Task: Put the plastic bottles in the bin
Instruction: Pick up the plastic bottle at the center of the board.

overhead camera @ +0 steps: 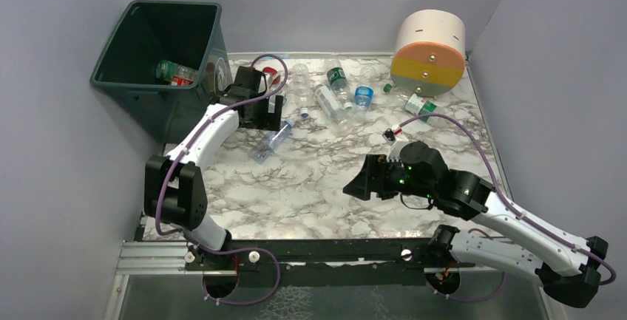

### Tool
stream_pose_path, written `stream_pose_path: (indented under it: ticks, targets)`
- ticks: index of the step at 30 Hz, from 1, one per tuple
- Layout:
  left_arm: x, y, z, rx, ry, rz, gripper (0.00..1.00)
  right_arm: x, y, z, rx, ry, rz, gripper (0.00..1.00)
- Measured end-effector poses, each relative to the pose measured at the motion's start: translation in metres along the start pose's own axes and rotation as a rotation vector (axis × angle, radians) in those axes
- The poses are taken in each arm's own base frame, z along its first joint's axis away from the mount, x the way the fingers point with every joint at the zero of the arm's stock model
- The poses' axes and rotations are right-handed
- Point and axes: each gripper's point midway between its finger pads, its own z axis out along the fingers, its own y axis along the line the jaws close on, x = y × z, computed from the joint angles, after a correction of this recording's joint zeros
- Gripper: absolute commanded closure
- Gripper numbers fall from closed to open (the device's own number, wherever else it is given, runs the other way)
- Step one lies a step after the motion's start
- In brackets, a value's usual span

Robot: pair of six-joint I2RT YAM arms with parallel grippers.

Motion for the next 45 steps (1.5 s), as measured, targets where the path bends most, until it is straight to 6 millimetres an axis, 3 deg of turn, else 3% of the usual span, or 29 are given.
stream_pose_path:
  ticks: [7, 11, 14, 18, 30, 40, 45]
  targets:
    - [0.012, 0.001, 0.043, 0.009, 0.082, 0.013, 0.01, 0.002, -0.002, -0.004, -0.01, -0.009, 0.003, 0.15]
    - [0.034, 0.005, 0.075, 0.003, 0.178, 0.019, 0.01, 0.005, -0.004, -0.005, -0.011, -0.01, 0.007, 0.15]
    - [0.043, 0.006, 0.085, 0.001, 0.217, 0.023, 0.01, 0.007, -0.006, -0.005, -0.009, -0.008, 0.008, 0.15]
    - [0.043, 0.002, 0.087, 0.007, 0.212, 0.033, 0.05, 0.009, -0.009, -0.004, -0.005, -0.004, 0.009, 0.15]
    - [0.05, -0.015, 0.09, 0.032, 0.219, 0.055, 0.39, 0.009, -0.009, -0.004, -0.003, -0.003, 0.01, 0.15]
    - [0.049, -0.02, 0.085, 0.052, 0.212, 0.036, 0.4, 0.01, -0.009, -0.006, -0.009, -0.008, 0.011, 0.15]
    - [0.029, -0.029, 0.065, 0.085, 0.155, 0.027, 0.4, 0.009, -0.009, -0.006, -0.011, -0.01, 0.01, 0.15]
